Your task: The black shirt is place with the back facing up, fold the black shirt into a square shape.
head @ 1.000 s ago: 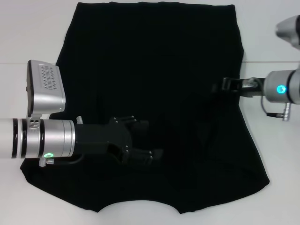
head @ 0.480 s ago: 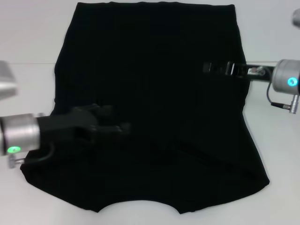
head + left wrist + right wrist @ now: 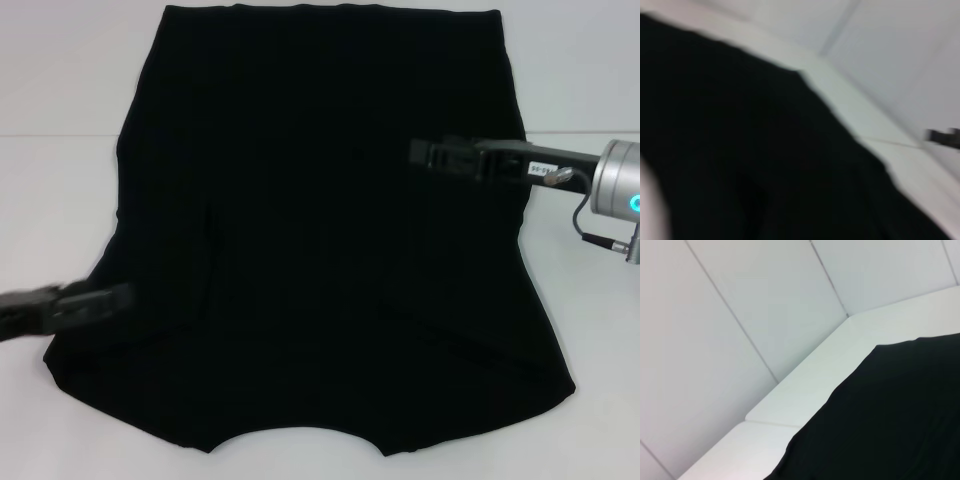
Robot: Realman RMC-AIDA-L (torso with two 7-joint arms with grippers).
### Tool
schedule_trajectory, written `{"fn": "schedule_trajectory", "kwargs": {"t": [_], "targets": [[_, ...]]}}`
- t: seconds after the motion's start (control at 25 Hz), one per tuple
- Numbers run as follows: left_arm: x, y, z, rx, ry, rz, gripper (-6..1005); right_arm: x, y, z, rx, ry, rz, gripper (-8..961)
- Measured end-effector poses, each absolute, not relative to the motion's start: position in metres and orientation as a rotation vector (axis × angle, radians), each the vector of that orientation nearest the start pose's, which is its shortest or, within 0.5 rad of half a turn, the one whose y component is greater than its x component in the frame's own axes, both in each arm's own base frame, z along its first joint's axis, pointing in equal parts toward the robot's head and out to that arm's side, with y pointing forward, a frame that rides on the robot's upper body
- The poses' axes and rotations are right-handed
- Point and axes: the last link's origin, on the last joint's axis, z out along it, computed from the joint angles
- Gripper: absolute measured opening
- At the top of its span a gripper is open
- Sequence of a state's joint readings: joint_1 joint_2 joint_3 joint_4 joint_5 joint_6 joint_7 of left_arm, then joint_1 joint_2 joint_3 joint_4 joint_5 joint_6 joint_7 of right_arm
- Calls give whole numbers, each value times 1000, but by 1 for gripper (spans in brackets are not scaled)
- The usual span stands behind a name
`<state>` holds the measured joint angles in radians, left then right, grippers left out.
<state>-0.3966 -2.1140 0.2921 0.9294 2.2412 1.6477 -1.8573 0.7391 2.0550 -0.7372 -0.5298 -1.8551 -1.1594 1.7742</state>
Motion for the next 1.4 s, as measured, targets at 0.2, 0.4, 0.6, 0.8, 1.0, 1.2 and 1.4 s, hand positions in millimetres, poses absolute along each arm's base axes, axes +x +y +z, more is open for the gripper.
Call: {"fn": "schedule_trajectory", "kwargs": {"t": [0.2, 0.4, 0.6, 0.8, 1.0, 1.2, 1.4], "targets": [[-359, 275, 83, -2088, -1510, -578, 949, 214, 418, -8, -2417, 1063, 769, 753], [-374, 276, 80, -2017, -1602, -438, 939, 214, 418, -8, -2420, 1063, 771, 758], [-373, 286, 66, -2053, -1618, -397, 914, 215, 417, -8, -2416, 1071, 774, 757], [-365, 294, 58, -2119, -1593, -357, 888, 218, 416, -7, -2410, 1080, 775, 757], [-366, 297, 58, -2100, -1602, -357, 863, 220, 415, -5, -2405, 1089, 777, 758], [-368, 296, 59, -2088, -1613, -360, 757, 222, 415, -3, -2404, 1089, 772, 758], [-368, 296, 60, -2087, -1616, -353, 542, 223, 413, -2, -2416, 1089, 772, 753]]}}
